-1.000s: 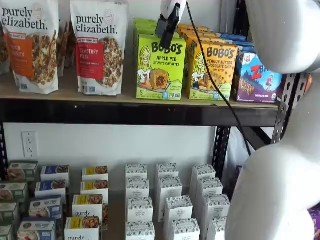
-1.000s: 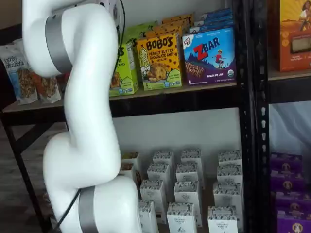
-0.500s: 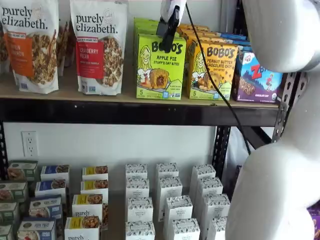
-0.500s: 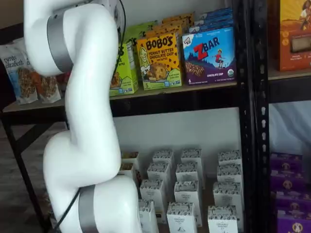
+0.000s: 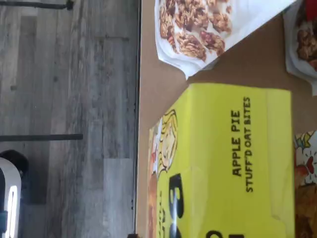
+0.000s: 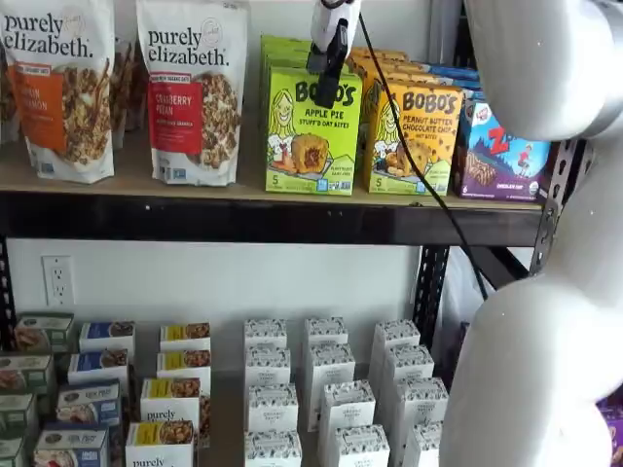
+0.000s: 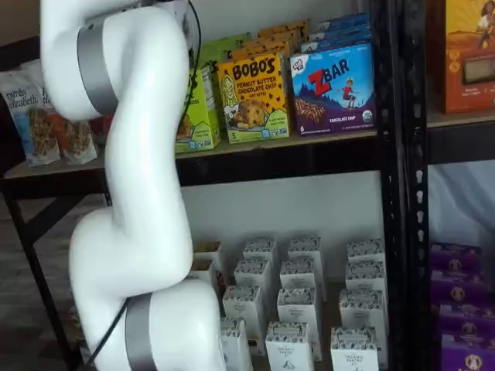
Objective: Pick the green box on the top shelf, the fourth from the left
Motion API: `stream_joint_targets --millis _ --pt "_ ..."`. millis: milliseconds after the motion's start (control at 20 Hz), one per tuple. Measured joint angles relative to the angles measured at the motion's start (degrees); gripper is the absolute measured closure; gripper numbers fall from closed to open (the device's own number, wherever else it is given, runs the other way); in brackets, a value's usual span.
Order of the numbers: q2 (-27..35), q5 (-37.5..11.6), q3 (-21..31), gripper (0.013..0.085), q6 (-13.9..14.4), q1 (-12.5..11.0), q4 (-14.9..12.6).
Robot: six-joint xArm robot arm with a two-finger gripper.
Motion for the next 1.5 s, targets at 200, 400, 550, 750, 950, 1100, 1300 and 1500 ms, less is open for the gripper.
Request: stream_joint_targets --millis 200,400,550,750,950,1100,1300,1500 --pt "0.38 0.46 -0.4 0.013 0.19 0.28 -0.52" --pt "0.62 0.9 -0.52 0.013 0.33 0.6 -1.59" --pt "0.83 1.45 -0.56 0.013 0.41 0.84 -2.5" --pt "1.16 2.42 -0.7 0.013 0.39 0.86 -2.65" --pt "1.11 2.76 -0.4 0.013 0.29 0.76 -2.49" --pt "0.61 2.11 0.43 0.013 0.17 0.62 -2.21" --pt "0.27 1.7 0.91 0.021 -0.01 0.34 -1.4" --pt "0.19 1.69 0.93 0.033 -0.06 0.26 -1.18"
